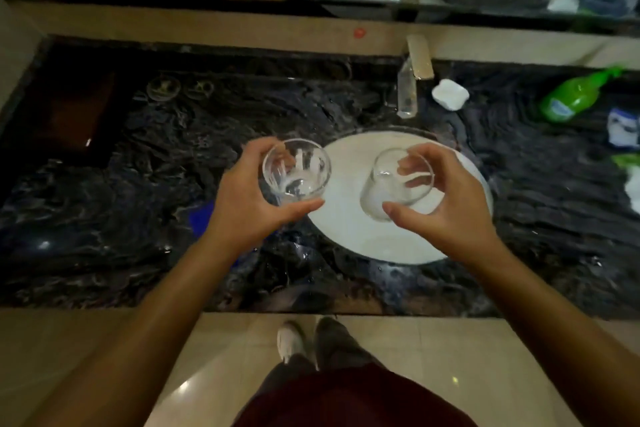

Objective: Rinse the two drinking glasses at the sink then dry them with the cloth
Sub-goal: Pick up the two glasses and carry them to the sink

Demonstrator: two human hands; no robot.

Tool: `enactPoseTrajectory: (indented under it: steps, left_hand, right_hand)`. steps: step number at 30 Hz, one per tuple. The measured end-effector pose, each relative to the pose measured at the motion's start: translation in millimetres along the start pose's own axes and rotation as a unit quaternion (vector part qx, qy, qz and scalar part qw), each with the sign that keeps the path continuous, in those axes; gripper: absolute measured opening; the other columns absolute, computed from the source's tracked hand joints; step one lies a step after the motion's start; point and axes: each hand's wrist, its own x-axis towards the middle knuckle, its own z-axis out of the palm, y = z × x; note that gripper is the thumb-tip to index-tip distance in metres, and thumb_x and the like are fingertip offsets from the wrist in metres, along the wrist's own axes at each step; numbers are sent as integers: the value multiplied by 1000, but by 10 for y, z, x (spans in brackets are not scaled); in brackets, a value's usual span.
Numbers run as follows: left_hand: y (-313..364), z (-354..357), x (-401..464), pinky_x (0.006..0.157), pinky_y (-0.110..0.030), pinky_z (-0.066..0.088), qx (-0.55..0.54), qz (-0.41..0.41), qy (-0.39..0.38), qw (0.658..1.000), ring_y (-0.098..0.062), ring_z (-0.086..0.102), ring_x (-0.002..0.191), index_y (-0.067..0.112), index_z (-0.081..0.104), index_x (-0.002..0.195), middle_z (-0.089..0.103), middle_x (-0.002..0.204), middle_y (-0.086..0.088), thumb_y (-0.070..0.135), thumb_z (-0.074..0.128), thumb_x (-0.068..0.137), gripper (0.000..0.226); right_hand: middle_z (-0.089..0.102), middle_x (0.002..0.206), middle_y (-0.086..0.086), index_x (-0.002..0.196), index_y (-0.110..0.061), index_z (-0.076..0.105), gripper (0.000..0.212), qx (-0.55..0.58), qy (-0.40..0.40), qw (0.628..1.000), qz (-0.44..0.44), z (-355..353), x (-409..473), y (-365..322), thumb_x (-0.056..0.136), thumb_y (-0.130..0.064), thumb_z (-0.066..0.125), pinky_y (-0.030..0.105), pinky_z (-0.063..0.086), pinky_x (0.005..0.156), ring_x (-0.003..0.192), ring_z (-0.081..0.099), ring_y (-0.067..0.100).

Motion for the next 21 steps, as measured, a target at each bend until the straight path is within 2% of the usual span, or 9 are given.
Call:
enactPoseTrajectory:
  steps: [2, 5, 9, 10, 14, 16, 17, 19, 21]
  left_hand:
    - [-63, 172, -169, 90, -10, 47, -13, -12, -20, 1000, 8, 63, 104, 17, 53, 127, 66, 113, 17, 50, 95, 61, 85]
    - [-110, 416, -369, 92, -15, 50, -22, -41, -42, 998, 2, 64, 109, 22, 52, 130, 67, 117, 16, 58, 93, 61, 88]
    - [-164, 807, -648, 91, -9, 48, -15, -60, -29, 998, 5, 62, 107, 29, 45, 130, 58, 120, 26, 47, 94, 65, 83]
    - [-184, 912, -733, 91, -9, 47, -9, -68, -21, 997, 3, 62, 106, 28, 45, 131, 58, 119, 24, 44, 95, 66, 83]
    - [-284, 1319, -1036, 100, -32, 53, 28, -123, -13, 992, -12, 64, 114, 19, 45, 136, 63, 125, 4, 34, 96, 68, 87]
    - [-314, 1497, -1133, 101, -32, 52, 34, -139, -10, 990, -8, 61, 115, 19, 44, 137, 61, 125, 5, 34, 95, 69, 86]
    - [-314, 1575, -1164, 102, -33, 52, 38, -140, -10, 989, -8, 61, 115, 19, 45, 137, 60, 126, 5, 34, 95, 70, 86]
    - [-337, 1684, -1238, 104, -39, 51, 50, -133, -11, 990, -13, 60, 120, 25, 45, 138, 60, 130, 5, 38, 94, 70, 85]
    - [-354, 1762, -1313, 105, -35, 51, 52, -138, -15, 989, -7, 58, 122, 34, 42, 137, 56, 131, 14, 40, 94, 70, 85]
  right_hand:
    - [66, 120, -8, 130, -22, 53, 75, -10, -1, 1000, 25, -56, -291, 134, 67, -32, 93, 42, 56, 96, 110, 66, 12]
    - [65, 119, -13, 130, -21, 54, 75, -24, -7, 999, 48, -154, -649, 345, 67, -24, 95, 31, 56, 96, 110, 65, 7]
    - [66, 118, -7, 131, -18, 53, 75, -33, -27, 996, 78, -262, -899, 785, 68, -24, 95, 16, 52, 93, 111, 63, 1]
    - [66, 117, -7, 130, -18, 54, 75, -36, -37, 995, 84, -281, -932, 890, 67, -27, 95, 12, 50, 91, 110, 63, 1]
    - [63, 118, -9, 129, -19, 53, 75, -68, -103, 990, 69, -326, -988, 1316, 68, -37, 92, 9, 46, 89, 105, 61, 6]
    - [61, 120, -10, 131, -17, 53, 76, -67, -118, 989, 62, -323, -995, 1485, 69, -35, 93, 4, 41, 89, 107, 58, 6]
    - [60, 120, -10, 131, -16, 53, 75, -63, -124, 988, 60, -317, -1000, 1546, 69, -33, 93, 5, 42, 90, 108, 58, 7]
    - [58, 121, -12, 132, -18, 53, 75, -54, -150, 986, 56, -290, -1032, 1644, 70, -33, 93, 16, 49, 91, 110, 58, 7]
    - [58, 123, -14, 132, -23, 53, 74, -53, -176, 982, 53, -243, -1061, 1744, 70, -35, 92, 24, 53, 90, 111, 58, 8]
